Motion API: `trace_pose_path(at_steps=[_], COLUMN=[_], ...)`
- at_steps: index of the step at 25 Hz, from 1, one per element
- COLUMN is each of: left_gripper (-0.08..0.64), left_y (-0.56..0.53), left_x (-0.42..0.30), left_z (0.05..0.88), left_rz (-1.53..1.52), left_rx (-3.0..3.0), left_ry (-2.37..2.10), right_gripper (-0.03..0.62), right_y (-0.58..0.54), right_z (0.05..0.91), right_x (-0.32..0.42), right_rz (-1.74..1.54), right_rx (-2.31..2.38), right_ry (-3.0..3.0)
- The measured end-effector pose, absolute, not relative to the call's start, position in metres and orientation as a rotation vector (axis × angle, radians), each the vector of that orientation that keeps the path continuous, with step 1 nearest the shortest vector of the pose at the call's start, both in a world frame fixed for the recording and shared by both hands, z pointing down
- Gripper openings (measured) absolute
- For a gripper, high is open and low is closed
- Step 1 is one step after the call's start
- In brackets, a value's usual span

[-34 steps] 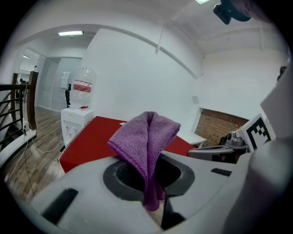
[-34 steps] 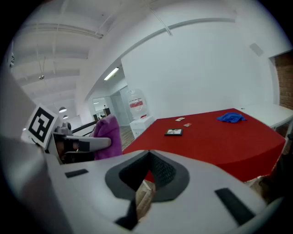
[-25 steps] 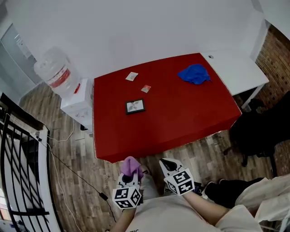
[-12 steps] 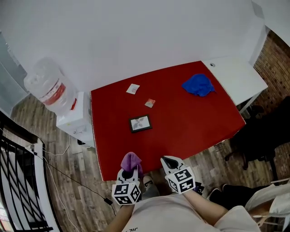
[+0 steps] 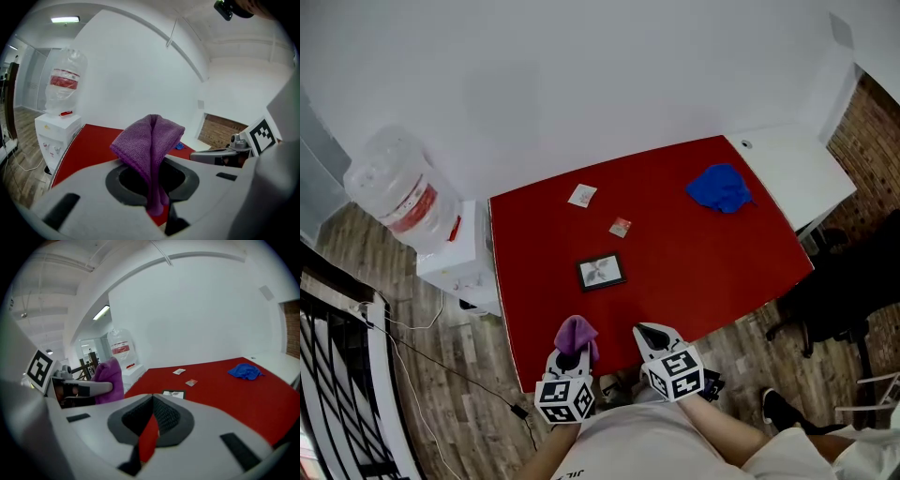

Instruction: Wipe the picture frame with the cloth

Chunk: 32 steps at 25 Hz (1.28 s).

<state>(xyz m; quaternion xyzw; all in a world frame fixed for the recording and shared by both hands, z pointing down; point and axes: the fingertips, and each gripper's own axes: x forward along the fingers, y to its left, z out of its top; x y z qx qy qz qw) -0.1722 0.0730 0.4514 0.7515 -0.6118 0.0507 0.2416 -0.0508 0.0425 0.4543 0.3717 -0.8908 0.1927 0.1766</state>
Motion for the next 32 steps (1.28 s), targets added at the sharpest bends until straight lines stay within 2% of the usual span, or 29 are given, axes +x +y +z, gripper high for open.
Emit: trace_pose_path(at_steps=[18,28,32], left_gripper=[0.063,0.063,0.063], left_y=[0.013,-0.043,-0.082], left_x=[-0.176,-0.197,-0.208], left_z=[0.46,0.492,0.52], left_rz=[0.17,0.402,0.673], left_rx=[1.992,2.096,2.197], left_ry=[-1.741,-1.742,-1.703], right_gripper=[0.005,0.005,0.005], right_y=[-0.021,-0.051,-0.057], right_z=[0.462,0.499,0.511], right_x=[-0.057,-0.065,-0.071], right_rz=[0.542,0.553,0.584], right_rx=[0.941,0.941,0.931], right_ry=[-2.532,-2.485,-2.48])
